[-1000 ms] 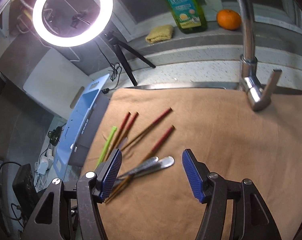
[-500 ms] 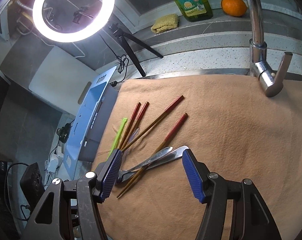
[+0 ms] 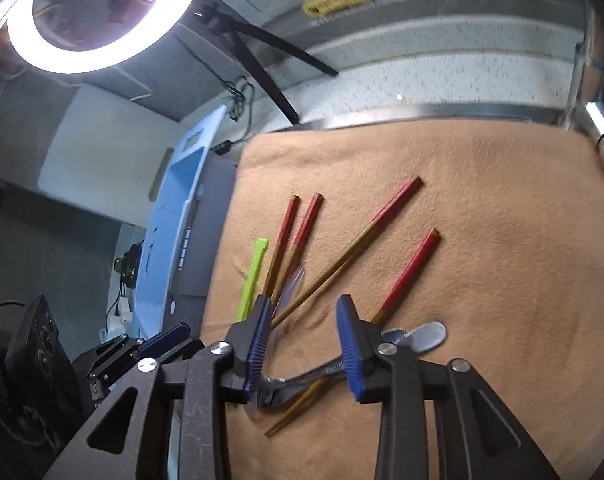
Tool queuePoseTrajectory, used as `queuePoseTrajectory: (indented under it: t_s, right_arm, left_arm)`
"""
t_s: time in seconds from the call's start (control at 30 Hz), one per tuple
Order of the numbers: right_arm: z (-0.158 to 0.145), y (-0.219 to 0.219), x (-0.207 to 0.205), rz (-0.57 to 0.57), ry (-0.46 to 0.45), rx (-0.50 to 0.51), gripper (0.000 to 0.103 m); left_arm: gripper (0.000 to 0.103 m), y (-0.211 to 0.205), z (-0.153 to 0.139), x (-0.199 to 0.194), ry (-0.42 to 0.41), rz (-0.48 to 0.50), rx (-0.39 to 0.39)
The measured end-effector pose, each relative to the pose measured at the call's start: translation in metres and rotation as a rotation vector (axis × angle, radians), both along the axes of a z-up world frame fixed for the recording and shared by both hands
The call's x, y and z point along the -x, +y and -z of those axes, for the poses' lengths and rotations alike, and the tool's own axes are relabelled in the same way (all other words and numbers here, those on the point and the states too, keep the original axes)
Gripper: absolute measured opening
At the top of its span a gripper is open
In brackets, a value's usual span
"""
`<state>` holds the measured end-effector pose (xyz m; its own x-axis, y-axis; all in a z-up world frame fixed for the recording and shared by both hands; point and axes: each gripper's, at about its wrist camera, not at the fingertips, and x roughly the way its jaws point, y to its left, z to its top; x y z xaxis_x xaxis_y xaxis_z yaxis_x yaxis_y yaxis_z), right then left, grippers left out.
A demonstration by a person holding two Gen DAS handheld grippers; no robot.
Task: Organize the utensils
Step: 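Lower the left gripper around the green plastic spoon, then close the left gripper on the green spoon while the right gripper closes on a red-tipped chopstick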
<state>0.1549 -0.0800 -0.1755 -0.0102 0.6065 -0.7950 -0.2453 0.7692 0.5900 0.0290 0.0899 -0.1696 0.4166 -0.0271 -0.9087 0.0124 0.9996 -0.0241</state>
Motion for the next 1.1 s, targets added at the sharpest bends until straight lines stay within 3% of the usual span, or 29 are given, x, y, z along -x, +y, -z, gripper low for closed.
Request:
queuePoseTrajectory:
  t_s: [0.13,0.43,0.7,0.83,1.0,1.1]
  right_arm:
    - [0.02,0.006,-0.012,0.042,0.062,0.025,0.023]
    - [0.037,0.01,-0.029,0.078,0.084,0.067,0.023]
    - [0.037,0.021,-0.032,0.042,0.043,0.116,0.023]
    - [0.036,0.025,-0.031,0.017,0.023,0.133,0.017]
    - [0.035,0.021,-0.033,0.021,0.031,0.12,0.015]
    - [0.035,0.021,-0.03,0.019,0.057,0.107,0.015]
  left_arm:
    - [0.019,-0.003,0.008,-0.019,0.046,0.034,-0.038]
    - [0.019,-0.003,0.027,-0.045,0.128,0.066,-0.065]
    - [0.019,0.001,0.04,-0.058,0.175,0.079,-0.087]
    - [0.019,-0.001,0.042,-0.062,0.189,0.086,-0.075]
    - [0.019,-0.011,0.053,-0.061,0.212,0.127,-0.109]
    - [0.013,-0.012,0.055,-0.061,0.214,0.132,-0.102]
